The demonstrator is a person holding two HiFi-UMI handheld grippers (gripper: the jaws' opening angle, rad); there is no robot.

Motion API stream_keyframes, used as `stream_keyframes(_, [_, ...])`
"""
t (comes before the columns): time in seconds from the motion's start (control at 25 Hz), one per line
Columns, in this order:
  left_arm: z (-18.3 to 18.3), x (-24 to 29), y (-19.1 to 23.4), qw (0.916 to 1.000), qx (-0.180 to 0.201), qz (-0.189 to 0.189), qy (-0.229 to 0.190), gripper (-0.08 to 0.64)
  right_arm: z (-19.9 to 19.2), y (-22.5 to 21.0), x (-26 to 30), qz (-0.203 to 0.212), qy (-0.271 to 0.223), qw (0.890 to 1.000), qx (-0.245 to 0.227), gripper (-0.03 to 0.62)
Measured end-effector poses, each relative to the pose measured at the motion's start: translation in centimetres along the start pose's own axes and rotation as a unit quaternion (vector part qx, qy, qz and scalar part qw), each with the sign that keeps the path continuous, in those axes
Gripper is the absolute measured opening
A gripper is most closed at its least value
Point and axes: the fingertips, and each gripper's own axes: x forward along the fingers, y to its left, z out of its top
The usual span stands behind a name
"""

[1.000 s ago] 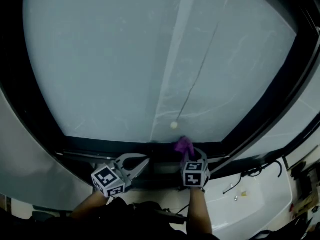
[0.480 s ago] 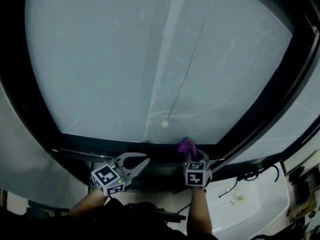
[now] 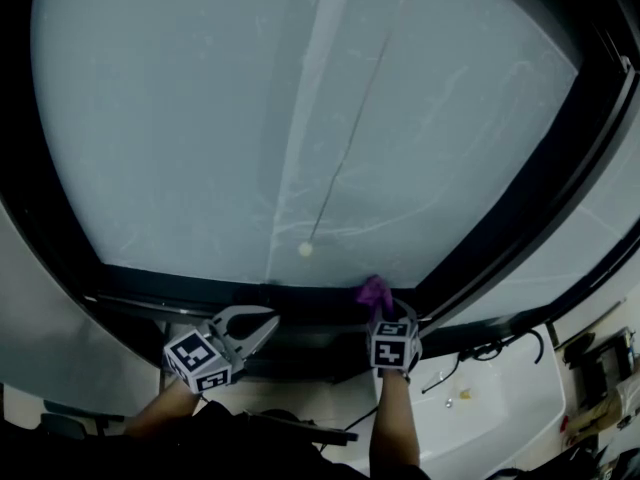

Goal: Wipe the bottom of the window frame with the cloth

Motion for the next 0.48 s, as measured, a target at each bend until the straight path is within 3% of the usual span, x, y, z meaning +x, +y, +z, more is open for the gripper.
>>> stream_keyframes(0.48, [0.5,0.4,0.2,0.9999,0.009,-0.012,0.004,-0.008,-1.3,-3.4,0.3,-0.037,0.014,0.999,0.015,0.069])
